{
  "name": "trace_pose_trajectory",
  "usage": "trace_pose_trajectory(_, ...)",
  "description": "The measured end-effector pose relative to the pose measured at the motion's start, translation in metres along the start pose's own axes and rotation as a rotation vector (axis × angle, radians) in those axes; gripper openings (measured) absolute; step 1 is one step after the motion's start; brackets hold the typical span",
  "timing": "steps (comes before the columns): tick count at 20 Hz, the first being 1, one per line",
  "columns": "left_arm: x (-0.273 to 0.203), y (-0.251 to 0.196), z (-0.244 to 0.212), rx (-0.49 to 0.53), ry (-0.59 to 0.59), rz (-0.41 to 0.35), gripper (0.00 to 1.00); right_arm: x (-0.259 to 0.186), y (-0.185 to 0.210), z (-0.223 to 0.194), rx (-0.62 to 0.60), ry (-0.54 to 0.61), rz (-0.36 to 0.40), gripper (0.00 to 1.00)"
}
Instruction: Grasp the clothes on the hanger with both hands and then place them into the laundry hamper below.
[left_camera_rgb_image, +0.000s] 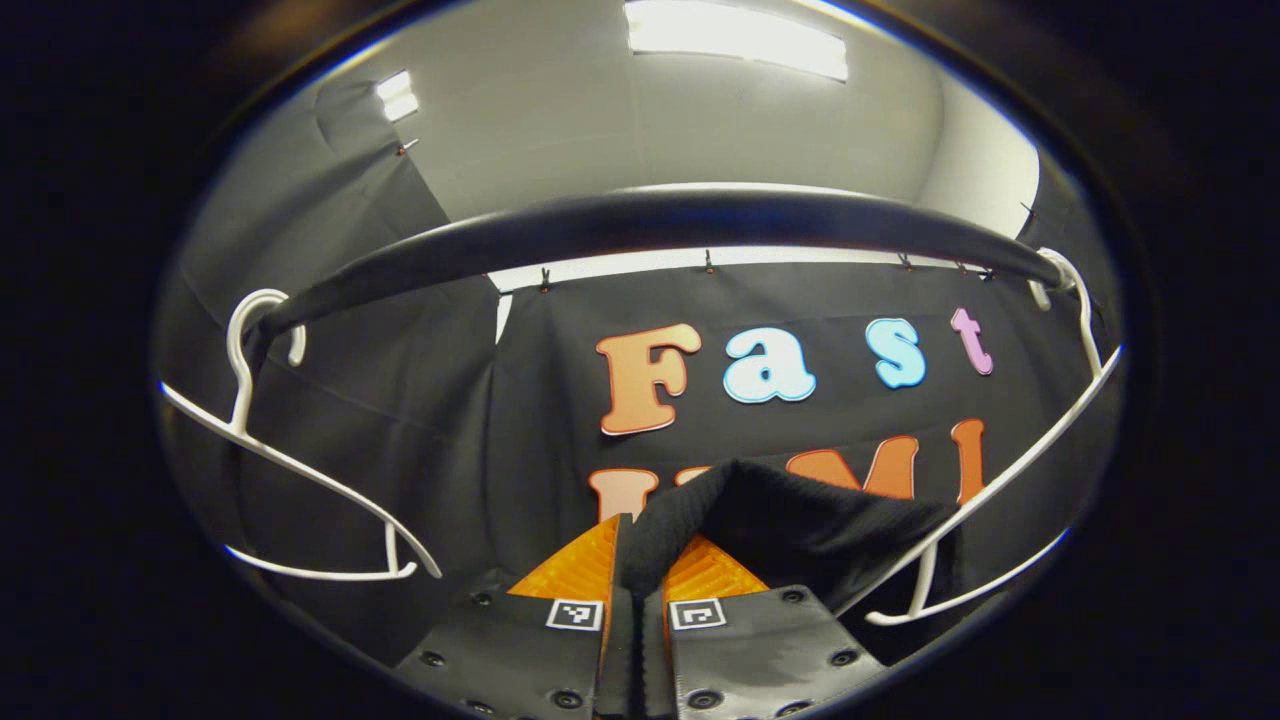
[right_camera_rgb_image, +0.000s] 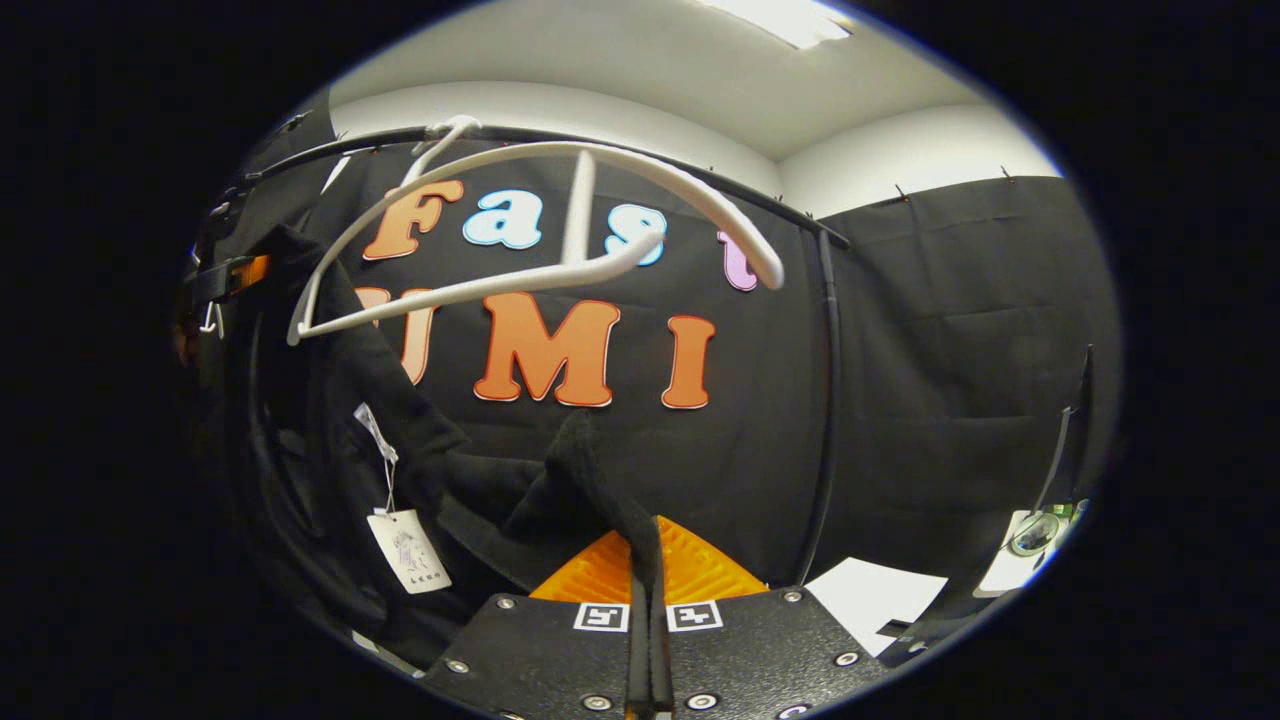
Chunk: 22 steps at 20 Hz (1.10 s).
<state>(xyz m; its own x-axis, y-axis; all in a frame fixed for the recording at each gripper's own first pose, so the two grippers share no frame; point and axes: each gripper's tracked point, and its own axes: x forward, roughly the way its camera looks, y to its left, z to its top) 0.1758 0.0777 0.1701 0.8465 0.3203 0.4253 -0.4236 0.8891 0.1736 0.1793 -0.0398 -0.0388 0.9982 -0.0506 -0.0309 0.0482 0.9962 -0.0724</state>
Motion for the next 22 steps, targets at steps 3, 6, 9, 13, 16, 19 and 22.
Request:
trace_pose_trajectory(3, -0.002, 0.012, -0.025, -0.015, 0.049, -0.003, 0.10, -0.006, 0.023, 0.000, 0.041, 0.004, 0.048, 0.00)
trace_pose_trajectory(6, -0.017, 0.019, -0.048, 0.007, 0.091, -0.015, 0.11, -0.010, 0.033, -0.011, 0.039, 0.015, 0.061, 0.00)
trace_pose_trajectory(9, -0.039, 0.018, -0.066, 0.020, 0.139, -0.044, 0.10, -0.021, 0.040, -0.028, 0.058, 0.046, 0.078, 0.00)
trace_pose_trajectory(13, -0.065, 0.016, -0.094, 0.046, 0.203, -0.094, 0.08, -0.031, 0.043, -0.036, 0.044, 0.080, 0.092, 0.00)
trace_pose_trajectory(16, -0.093, 0.001, -0.118, 0.042, 0.270, -0.154, 0.11, -0.043, 0.051, -0.050, 0.032, 0.114, 0.106, 0.00)
trace_pose_trajectory(19, -0.127, -0.021, -0.155, 0.024, 0.363, -0.226, 0.13, -0.053, 0.060, -0.069, 0.034, 0.152, 0.125, 0.00)
trace_pose_trajectory(22, -0.161, -0.054, -0.185, -0.011, 0.447, -0.317, 0.11, -0.057, 0.068, -0.093, 0.028, 0.210, 0.147, 0.00)
